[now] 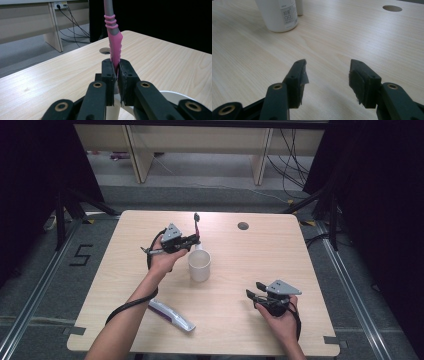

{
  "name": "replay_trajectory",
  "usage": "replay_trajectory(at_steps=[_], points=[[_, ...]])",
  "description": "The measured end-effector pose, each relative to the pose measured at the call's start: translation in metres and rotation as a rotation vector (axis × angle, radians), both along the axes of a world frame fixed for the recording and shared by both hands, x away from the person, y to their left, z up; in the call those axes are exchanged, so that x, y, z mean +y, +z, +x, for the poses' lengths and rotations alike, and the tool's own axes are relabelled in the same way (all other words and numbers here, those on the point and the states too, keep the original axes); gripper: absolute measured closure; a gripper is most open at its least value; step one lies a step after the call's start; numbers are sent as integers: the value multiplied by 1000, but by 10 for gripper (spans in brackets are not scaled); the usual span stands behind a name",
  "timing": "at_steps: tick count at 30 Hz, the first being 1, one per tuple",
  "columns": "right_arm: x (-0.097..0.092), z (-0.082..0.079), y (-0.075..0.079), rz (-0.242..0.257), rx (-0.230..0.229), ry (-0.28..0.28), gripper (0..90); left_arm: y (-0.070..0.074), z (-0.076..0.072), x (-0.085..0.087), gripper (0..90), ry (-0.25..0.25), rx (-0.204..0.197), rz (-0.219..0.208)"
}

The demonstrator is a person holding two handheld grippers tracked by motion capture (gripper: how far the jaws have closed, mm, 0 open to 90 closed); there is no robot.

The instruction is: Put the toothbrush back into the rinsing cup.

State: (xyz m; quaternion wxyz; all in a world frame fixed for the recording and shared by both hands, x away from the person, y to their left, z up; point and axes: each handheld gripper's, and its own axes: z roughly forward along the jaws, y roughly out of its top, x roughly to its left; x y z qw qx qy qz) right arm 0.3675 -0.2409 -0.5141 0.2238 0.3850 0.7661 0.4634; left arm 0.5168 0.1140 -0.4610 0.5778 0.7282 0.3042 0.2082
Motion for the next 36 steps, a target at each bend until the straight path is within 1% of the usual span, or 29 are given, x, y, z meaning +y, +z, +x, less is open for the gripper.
replay_trajectory(at_steps=[1,5,6,7,17,19,20,21,26,28,29,31,36], points=[[0,0,0,0,-1,0,484,0,0,0,833,5,4,6],[1,-1,0,3,7,-2,483,0,0,0,831,4,11,7],[2,-2,0,20,31,-9,484,0,0,0,831,3,12,6],[1,-1,1,2,8,-1,483,0,0,0,831,3,13,7],[1,-1,1,-5,2,-2,484,0,0,0,825,0,27,15],[1,0,1,-8,1,-1,483,0,1,1,822,0,32,11],[0,0,0,-15,-7,3,483,0,1,1,820,2,33,11],[1,0,0,-13,-9,2,483,0,1,1,815,1,34,9],[2,-1,0,-2,14,-1,483,0,0,1,788,0,41,13],[1,0,0,-12,2,5,483,1,0,2,776,8,41,13],[2,-1,0,1,19,5,484,1,-1,2,766,9,42,11],[1,0,0,-4,8,6,483,1,-1,2,750,5,41,12],[1,0,0,-6,9,0,483,4,-2,2,719,5,36,17]])
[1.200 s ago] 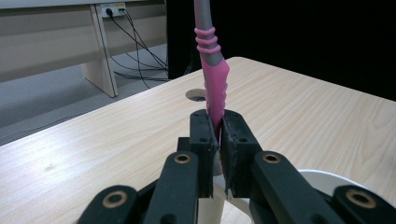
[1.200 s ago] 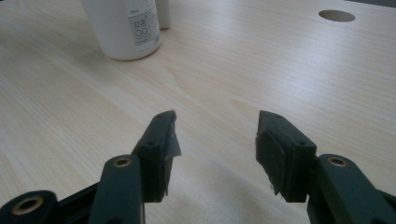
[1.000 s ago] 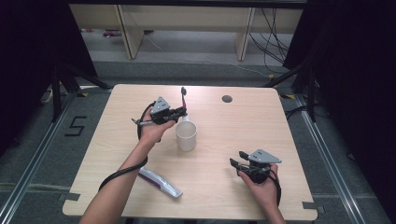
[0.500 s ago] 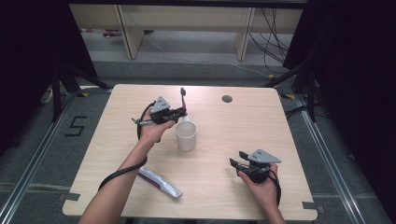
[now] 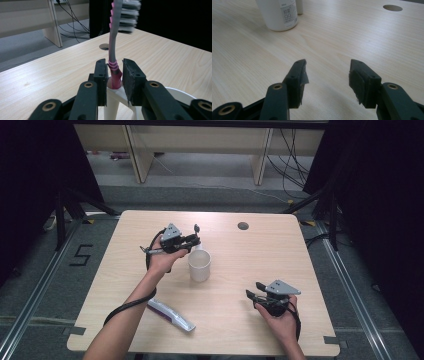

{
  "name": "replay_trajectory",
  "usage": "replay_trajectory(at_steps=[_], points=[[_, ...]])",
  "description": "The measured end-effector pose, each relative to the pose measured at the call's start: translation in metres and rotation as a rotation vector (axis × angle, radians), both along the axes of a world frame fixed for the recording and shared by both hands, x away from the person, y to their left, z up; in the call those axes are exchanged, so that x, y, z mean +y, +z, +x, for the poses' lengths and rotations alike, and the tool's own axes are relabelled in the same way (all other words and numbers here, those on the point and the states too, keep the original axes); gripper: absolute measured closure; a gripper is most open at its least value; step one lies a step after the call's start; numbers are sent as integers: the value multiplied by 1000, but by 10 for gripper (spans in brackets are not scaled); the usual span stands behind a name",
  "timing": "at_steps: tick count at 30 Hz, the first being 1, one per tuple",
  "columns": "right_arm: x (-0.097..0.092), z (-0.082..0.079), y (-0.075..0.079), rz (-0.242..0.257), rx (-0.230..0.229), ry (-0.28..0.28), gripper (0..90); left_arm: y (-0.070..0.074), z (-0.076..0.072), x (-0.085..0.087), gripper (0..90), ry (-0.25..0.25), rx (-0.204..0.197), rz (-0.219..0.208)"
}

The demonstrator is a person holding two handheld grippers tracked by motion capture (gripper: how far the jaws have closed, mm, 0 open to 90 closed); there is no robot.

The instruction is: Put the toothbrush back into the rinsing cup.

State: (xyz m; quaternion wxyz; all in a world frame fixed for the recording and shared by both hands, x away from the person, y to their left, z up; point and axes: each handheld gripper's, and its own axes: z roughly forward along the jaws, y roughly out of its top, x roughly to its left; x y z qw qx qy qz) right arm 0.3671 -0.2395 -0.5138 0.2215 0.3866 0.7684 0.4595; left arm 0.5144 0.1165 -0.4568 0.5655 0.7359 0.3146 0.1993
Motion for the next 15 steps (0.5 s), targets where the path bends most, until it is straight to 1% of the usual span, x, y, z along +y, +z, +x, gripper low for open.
replay_trajectory(at_steps=[1,2,6,7,8,10,12,13,14,15], points=[[0,0,0,-4,-8,2,484,1,0,0,709,1,-1,-1],[0,0,0,1,0,0,483,1,0,0,692,1,-1,-1],[0,0,0,0,2,0,483,3,-3,2,634,7,-1,-1],[0,0,0,-1,1,1,483,4,-4,2,634,9,0,3],[0,0,0,0,2,0,483,5,-5,3,587,16,11,5],[0,0,0,-2,-3,-1,483,7,-6,4,545,25,14,-2],[0,0,0,0,3,-1,483,7,-7,5,515,27,15,-3],[0,0,0,0,-2,-1,483,9,-9,7,499,33,18,9],[0,0,0,0,-2,-1,483,9,-9,7,486,33,18,9],[0,0,0,-3,-7,-2,483,10,-12,8,474,28,15,22]])
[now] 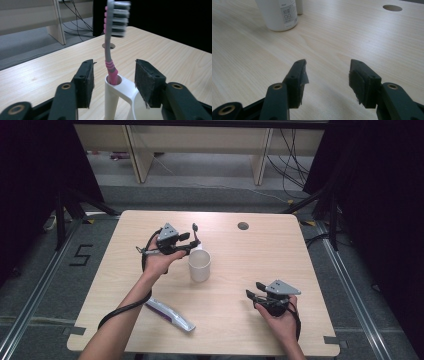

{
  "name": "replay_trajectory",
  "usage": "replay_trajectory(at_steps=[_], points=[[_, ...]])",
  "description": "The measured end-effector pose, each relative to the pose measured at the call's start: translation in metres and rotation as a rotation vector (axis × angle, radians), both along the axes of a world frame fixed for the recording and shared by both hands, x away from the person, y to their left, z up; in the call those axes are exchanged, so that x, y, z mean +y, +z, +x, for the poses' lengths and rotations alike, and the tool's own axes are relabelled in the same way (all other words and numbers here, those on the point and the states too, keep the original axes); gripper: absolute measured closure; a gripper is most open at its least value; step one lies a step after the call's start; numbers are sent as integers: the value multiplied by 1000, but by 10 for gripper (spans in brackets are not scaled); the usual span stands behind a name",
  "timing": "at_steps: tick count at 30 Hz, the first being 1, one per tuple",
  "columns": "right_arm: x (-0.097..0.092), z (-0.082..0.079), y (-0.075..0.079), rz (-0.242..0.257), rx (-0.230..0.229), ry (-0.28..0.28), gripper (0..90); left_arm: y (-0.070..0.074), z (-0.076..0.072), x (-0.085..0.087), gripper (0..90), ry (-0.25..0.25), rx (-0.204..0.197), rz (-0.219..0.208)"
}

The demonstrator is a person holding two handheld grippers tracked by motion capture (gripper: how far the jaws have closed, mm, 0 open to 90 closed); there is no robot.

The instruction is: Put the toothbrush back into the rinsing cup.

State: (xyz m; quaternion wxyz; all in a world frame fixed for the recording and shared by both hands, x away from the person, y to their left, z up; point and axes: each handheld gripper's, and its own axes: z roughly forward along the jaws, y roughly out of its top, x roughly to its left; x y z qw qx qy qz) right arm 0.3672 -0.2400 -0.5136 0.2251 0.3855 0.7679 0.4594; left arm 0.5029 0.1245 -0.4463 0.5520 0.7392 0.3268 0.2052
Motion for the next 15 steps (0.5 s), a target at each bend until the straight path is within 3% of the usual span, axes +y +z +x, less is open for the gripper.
replay_trajectory(at_steps=[6,15], points=[[0,0,0,1,1,0,483,3,-8,5,402,-7,5,21],[0,0,0,3,6,1,483,4,-22,19,368,-16,18,44]])
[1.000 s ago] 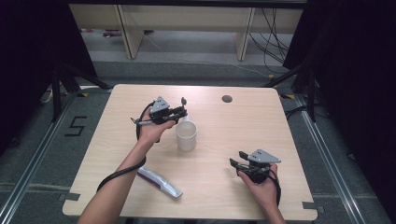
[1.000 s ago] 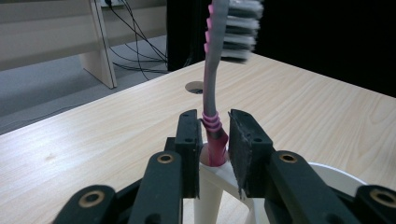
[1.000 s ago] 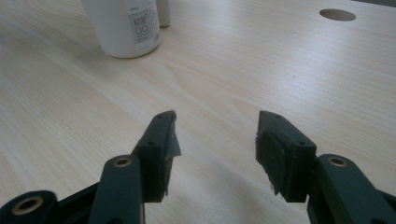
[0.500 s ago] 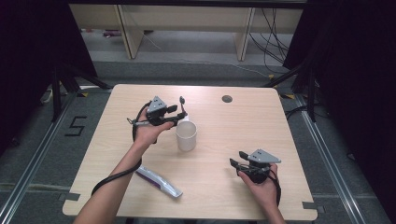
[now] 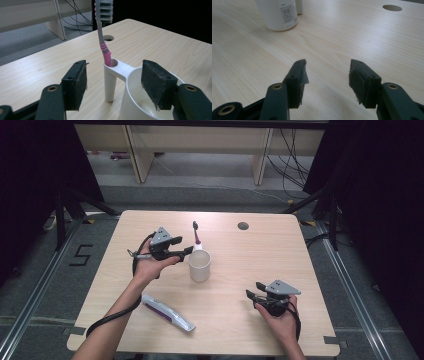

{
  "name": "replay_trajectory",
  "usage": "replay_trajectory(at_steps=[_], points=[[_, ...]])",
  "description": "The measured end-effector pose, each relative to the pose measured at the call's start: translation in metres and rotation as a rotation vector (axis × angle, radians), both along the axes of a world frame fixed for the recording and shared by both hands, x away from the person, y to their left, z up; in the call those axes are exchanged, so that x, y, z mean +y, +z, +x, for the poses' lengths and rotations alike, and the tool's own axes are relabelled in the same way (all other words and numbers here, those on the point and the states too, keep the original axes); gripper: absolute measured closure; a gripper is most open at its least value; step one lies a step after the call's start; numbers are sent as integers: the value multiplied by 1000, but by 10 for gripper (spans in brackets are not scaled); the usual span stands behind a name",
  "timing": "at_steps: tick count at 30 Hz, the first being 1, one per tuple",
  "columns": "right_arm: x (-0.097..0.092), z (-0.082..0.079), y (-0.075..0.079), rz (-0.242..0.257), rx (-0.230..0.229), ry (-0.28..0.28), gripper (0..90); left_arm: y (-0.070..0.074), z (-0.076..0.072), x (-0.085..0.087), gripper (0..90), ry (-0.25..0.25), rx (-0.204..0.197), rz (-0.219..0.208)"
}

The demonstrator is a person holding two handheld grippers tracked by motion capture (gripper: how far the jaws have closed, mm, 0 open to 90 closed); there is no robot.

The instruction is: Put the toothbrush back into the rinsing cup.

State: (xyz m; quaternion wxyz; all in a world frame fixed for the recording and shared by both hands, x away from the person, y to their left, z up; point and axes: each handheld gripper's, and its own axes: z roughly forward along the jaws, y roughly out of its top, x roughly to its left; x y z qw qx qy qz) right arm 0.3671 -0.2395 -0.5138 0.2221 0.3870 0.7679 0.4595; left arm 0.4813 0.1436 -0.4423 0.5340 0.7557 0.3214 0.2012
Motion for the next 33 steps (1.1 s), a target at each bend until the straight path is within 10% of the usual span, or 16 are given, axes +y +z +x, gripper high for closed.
replay_trajectory(at_steps=[33], points=[[1,-1,0,18,33,1,481,-13,-72,54,320,-56,-39,31]])
